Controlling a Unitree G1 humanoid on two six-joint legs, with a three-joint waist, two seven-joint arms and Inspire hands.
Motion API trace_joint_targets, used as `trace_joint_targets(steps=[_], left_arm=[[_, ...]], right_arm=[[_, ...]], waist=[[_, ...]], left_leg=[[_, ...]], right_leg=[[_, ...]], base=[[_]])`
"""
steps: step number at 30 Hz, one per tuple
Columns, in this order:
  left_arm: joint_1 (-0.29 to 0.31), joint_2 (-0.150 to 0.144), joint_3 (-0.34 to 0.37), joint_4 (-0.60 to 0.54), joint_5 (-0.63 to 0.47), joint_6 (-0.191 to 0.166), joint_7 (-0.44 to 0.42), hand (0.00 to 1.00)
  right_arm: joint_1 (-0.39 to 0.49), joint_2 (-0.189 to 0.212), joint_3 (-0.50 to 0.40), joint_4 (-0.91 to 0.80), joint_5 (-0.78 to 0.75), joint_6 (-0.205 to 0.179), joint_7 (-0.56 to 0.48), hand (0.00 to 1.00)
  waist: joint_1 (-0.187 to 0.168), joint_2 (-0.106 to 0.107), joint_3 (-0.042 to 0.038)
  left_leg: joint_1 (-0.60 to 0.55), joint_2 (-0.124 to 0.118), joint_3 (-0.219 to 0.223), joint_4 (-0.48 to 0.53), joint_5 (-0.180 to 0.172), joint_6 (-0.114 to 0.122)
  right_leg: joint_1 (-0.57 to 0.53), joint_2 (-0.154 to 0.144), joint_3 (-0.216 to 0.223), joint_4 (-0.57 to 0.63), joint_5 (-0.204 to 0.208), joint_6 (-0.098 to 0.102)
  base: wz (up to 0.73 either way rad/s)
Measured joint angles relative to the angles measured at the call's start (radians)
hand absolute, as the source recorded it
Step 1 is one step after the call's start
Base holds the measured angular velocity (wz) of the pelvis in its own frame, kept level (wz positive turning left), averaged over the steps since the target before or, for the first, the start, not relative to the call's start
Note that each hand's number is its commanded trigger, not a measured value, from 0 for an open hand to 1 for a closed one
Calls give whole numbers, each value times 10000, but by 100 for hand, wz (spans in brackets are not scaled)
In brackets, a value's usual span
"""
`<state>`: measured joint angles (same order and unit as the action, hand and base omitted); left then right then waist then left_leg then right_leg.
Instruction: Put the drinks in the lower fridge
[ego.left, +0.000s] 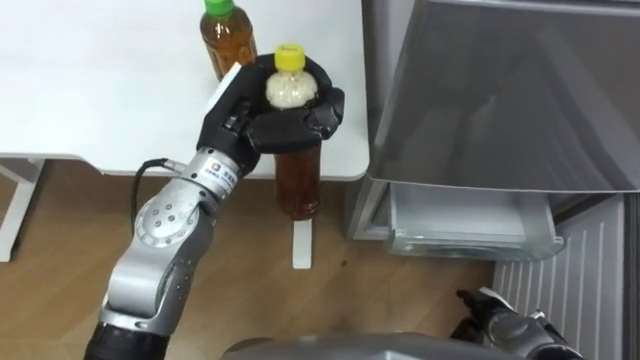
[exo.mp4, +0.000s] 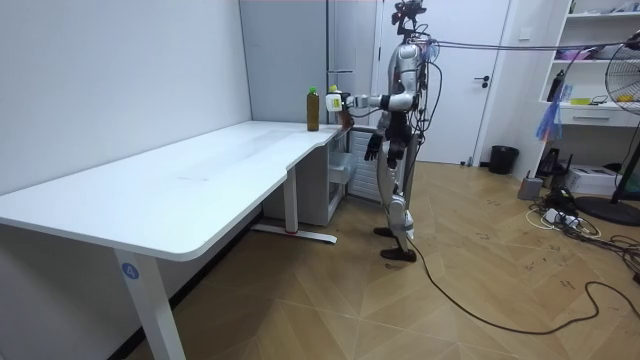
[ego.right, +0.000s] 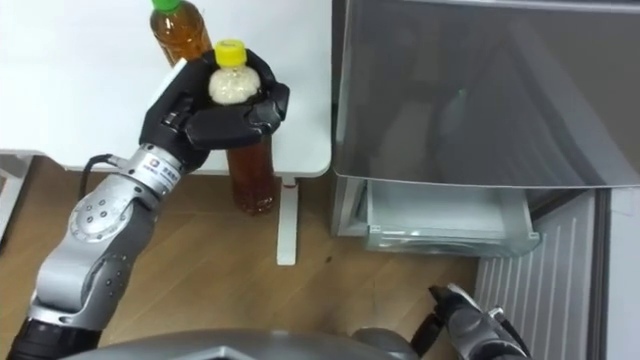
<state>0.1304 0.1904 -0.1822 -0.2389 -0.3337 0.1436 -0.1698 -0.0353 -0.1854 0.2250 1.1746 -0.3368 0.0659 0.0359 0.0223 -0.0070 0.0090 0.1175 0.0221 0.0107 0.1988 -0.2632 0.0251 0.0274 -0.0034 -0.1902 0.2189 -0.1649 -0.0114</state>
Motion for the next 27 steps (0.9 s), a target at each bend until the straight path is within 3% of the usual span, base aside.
trace_joint_targets(steps=[3, 5, 11, 16, 20, 27], left_arm=[[40, -13, 1, 119, -654, -7, -23, 100], [212, -4, 6, 188, -1088, -16, -118, 100], [715, 93, 40, 178, -1372, -17, -342, 100], [764, 96, 148, 179, -1368, -39, -714, 100], [767, 117, 173, 350, -1355, -275, -842, 100], [790, 183, 123, 497, -1351, -286, -978, 100]], right_arm=[[88, -61, 76, -1155, 237, -32, 64, 0], [215, 116, 198, -2362, 734, -295, 192, 0], [771, 412, 404, -5409, 1628, -429, 1330, 0], [1188, 484, 475, -6509, 2042, -435, 2370, 0], [1263, 490, 694, -7283, 2219, -437, 3095, 0], [1262, 502, 1054, -7955, 2525, -438, 4166, 0]], waist=[[74, -9, 6], [110, -73, 21], [193, -158, -21], [165, -157, -17], [110, -75, 15], [110, -66, 30]], left_leg=[[56, 1, 61, -7, 8, -13], [126, 6, 73, -21, 25, -42], [13, 4, 14, 9, 33, -55], [76, 24, -185, 2, 33, -55], [139, 24, -143, -6, 32, -55], [124, 15, -150, 18, 32, -54]], right_leg=[[4, 9, 41, 22, 11, -18], [64, 42, 109, 16, 10, -30], [-3, 29, 62, -11, 0, -45], [178, 10, -58, -136, 8, -36], [256, 5, -104, -141, 8, -35], [223, -112, -181, -25, 1, -24]], base=[[-8], [-2], [4], [8], [0], [0]])
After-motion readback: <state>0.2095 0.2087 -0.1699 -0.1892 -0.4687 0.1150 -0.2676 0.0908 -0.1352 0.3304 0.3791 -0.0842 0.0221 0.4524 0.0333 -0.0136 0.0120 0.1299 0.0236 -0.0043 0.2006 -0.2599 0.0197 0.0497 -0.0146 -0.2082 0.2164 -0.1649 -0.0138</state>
